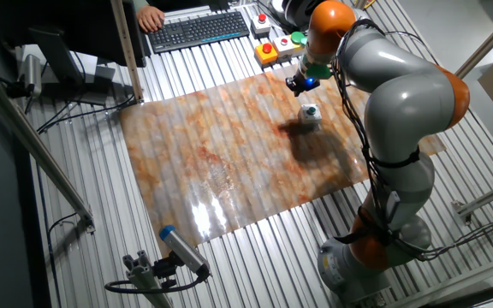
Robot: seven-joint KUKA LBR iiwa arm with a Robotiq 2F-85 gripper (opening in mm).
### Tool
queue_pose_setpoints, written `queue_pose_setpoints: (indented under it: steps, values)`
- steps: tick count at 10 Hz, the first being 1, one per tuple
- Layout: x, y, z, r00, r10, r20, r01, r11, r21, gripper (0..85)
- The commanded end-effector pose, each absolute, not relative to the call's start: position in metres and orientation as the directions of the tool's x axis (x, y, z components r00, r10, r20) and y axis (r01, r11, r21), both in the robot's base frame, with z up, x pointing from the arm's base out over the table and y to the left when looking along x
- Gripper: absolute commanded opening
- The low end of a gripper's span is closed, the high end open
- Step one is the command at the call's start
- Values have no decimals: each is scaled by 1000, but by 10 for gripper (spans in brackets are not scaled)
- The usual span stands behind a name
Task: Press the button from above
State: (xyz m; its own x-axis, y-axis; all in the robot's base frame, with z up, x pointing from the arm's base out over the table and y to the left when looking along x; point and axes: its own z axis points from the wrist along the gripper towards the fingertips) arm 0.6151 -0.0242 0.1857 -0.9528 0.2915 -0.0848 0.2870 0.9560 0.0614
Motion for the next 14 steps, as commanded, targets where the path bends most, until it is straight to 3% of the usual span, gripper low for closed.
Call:
queue_pose_setpoints:
  steps: [1, 14]
  values:
    - [615, -25, 186, -947, 311, -81, 307, 950, 59, 0]
    - [585, 15, 186, -937, 346, -54, 339, 935, 105, 0]
